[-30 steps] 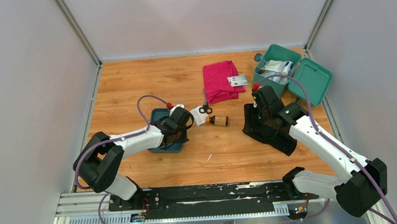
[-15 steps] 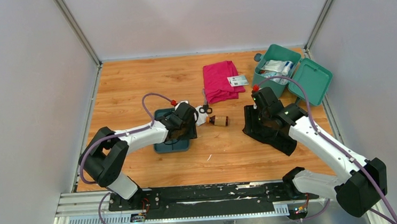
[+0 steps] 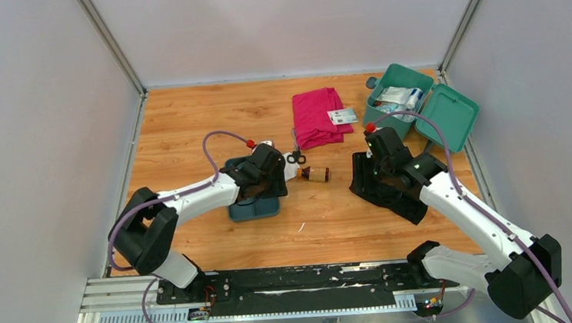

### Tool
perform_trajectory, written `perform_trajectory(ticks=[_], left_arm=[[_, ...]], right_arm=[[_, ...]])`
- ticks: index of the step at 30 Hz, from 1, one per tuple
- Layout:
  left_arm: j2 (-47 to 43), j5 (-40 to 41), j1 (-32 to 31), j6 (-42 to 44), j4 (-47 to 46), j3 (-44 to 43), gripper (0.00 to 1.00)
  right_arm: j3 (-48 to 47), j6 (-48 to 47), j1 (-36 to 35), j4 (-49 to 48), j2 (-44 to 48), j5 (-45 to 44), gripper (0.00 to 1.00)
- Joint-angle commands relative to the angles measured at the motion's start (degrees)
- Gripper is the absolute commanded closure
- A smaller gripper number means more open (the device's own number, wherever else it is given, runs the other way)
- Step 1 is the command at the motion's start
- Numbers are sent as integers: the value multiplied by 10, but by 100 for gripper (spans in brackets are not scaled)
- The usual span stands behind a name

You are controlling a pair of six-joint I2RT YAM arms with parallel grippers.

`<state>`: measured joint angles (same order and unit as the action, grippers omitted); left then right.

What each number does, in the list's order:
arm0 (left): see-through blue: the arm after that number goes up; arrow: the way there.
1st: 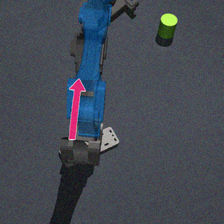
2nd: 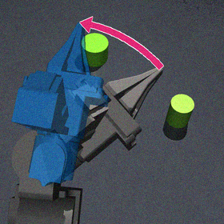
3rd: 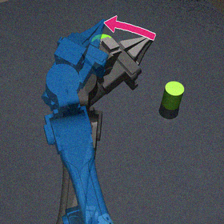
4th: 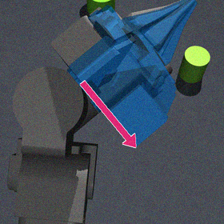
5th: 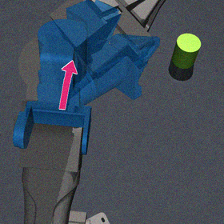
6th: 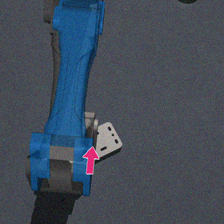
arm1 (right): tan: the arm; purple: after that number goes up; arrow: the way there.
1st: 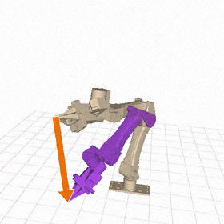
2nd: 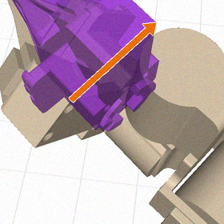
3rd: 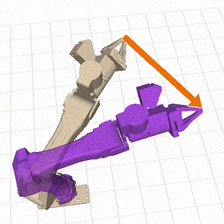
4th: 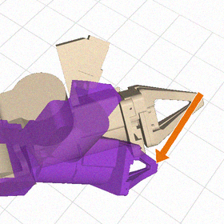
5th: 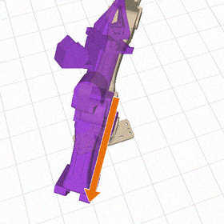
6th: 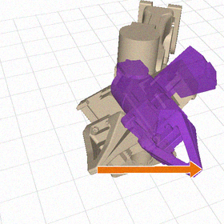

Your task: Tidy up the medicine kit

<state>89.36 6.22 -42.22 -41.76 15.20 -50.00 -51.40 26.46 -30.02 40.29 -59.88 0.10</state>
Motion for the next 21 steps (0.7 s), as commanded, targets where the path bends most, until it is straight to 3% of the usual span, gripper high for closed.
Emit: perform_trajectory(ticks=[1, 10, 21], left_arm=[[-66, 43, -5, 18, 47, -15, 45], [-213, 122, -5, 68, 167, -53, 38], [-311, 162, -5, 159, 317, -131, 27]], right_arm=[[5, 7, -8, 4, 9, 3, 42], [-45, 44, -12, -27, -47, 11, 44], [-244, 69, -74, -48, -283, -52, 38]])
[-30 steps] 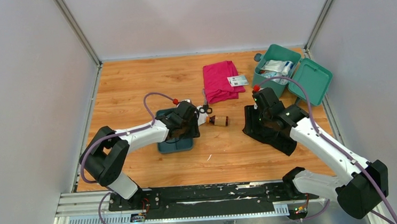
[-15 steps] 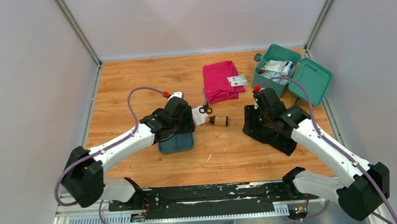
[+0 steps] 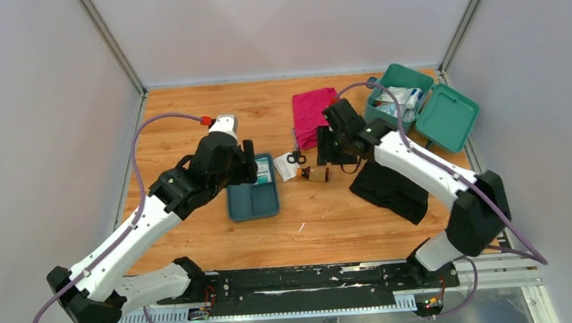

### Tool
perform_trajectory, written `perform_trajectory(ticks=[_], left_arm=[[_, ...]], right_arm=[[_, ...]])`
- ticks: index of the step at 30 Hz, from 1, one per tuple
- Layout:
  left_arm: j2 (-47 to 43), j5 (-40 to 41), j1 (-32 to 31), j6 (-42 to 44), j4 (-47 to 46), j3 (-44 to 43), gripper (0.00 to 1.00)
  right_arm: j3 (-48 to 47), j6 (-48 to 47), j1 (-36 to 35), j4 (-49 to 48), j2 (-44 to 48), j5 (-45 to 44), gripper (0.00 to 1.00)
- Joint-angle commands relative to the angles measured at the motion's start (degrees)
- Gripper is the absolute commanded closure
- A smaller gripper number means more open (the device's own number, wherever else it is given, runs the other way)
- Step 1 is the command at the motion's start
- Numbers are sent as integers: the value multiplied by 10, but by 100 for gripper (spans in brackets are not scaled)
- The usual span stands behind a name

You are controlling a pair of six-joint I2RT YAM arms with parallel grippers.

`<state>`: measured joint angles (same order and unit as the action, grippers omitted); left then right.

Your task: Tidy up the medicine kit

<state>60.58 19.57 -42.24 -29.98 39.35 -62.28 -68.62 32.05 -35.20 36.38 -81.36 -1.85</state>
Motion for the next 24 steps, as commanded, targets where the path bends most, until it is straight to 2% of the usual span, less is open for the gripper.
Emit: perform_trajectory(ticks=[1, 4, 7, 8, 16, 24], left_arm=[[-28, 33, -5, 48, 84, -10, 27], [-42, 51, -4, 72, 103, -15, 25], [-40, 74, -5, 109, 117, -15, 24], [-38, 84, -5, 118, 120, -13, 23], [-30, 122, -4, 135, 122, 33, 23], [-47, 138, -4, 134, 107, 60, 23]], right_arm=[[-93, 12, -27, -9, -95, -35, 37], [-161, 8, -38, -5, -173, -46, 32], [-221, 7, -39, 2, -252, -46, 20], [-241, 8, -39, 8, -275, -48, 19], [-389, -1, -39, 64, -420, -73, 23], [-440, 0, -37, 79, -483, -123, 27]])
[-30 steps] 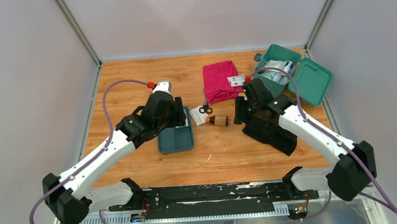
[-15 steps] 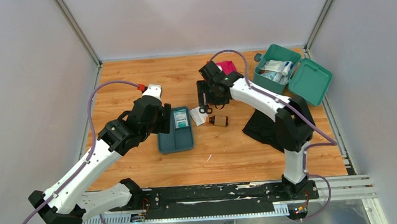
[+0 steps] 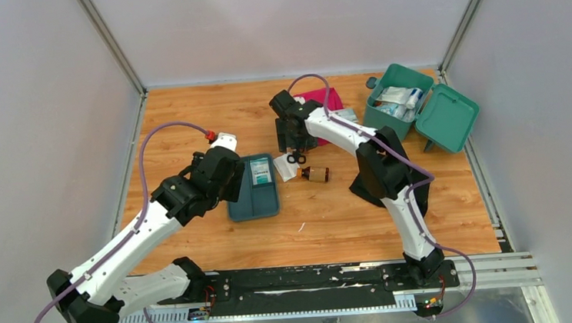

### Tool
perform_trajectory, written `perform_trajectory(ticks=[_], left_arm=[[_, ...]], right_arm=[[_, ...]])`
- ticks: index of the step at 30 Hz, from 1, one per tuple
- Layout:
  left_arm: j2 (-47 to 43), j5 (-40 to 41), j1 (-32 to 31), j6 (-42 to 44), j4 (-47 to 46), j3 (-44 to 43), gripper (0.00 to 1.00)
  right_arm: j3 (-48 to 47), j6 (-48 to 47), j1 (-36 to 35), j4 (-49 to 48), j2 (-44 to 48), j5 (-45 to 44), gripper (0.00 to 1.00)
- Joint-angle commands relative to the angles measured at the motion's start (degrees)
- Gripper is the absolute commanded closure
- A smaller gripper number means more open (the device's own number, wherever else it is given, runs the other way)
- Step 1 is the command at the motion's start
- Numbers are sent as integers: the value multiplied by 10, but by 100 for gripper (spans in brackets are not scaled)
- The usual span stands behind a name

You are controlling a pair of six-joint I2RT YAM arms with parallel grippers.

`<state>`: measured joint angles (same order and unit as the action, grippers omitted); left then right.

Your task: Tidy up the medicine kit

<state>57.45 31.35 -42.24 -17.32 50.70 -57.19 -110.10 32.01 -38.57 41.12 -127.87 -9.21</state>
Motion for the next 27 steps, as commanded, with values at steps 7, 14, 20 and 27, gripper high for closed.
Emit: perform_trajectory(ticks=[7, 14, 20, 27], left_arm=[[-27, 24, -4, 8, -19, 22, 23], [-29, 23, -4, 8, -22, 25, 22], [-32, 27, -4, 7, -23, 27, 22], [-26, 32, -4, 9, -24, 30, 22]], right_arm=[[-49, 5, 7, 35, -47, -45, 28], [-79, 9, 8, 40, -79, -20, 34], [-68, 18, 8, 47, -88, -18, 39], [-39, 20, 9, 52, -78, -19, 57]])
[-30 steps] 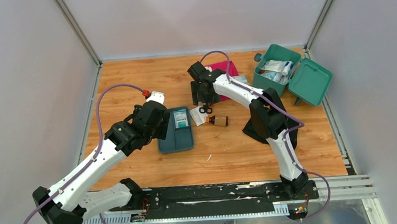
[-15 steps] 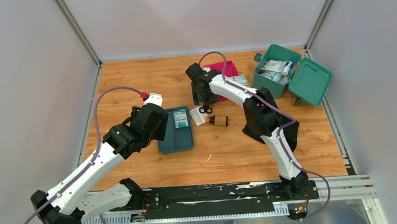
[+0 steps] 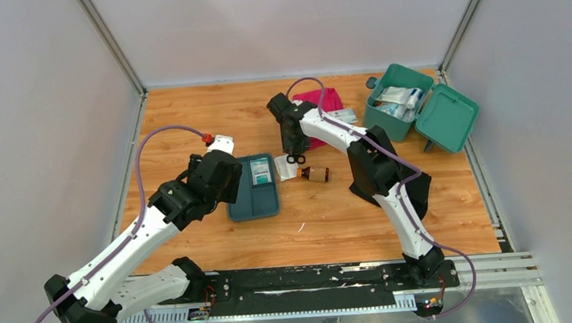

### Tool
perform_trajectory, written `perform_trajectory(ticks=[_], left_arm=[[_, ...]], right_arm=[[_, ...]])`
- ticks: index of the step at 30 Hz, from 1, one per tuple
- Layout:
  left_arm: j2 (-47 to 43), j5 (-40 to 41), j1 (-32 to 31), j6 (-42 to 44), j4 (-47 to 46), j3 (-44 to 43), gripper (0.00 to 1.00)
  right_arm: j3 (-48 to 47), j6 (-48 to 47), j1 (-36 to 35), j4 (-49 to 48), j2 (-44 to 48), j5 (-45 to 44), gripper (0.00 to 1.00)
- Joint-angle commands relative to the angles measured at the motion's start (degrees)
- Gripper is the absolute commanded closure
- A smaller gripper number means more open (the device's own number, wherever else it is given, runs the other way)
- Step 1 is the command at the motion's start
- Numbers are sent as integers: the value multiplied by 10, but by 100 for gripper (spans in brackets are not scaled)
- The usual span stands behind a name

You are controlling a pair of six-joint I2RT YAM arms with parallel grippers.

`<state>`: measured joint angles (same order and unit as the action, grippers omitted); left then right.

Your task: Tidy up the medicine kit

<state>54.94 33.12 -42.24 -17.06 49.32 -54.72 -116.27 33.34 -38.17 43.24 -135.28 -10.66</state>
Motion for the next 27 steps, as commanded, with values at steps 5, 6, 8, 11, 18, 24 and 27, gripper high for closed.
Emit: perform_trajectory(ticks=[5, 6, 8, 11, 18, 24, 27], left_arm=[[4, 14, -4, 6, -10, 5, 22], [5, 14, -4, 7, -9, 5, 22], [7, 15, -4, 6, -10, 5, 22], [9, 16, -4, 6, -10, 5, 22], [10, 18, -4, 5, -10, 4, 23], [14, 18, -4, 4, -10, 3, 23], [14, 18, -4, 4, -9, 3, 23]], right_arm=[[40, 17, 9, 30, 6, 5, 70], [42, 18, 11, 29, 10, 8, 73], [47, 20, 15, 27, 17, 22, 77], [67, 22, 20, 13, 38, 45, 78], [119, 6, 21, -10, 83, 82, 78], [164, -12, 20, -20, 112, 80, 78], [176, -23, 20, -36, 119, 90, 78]])
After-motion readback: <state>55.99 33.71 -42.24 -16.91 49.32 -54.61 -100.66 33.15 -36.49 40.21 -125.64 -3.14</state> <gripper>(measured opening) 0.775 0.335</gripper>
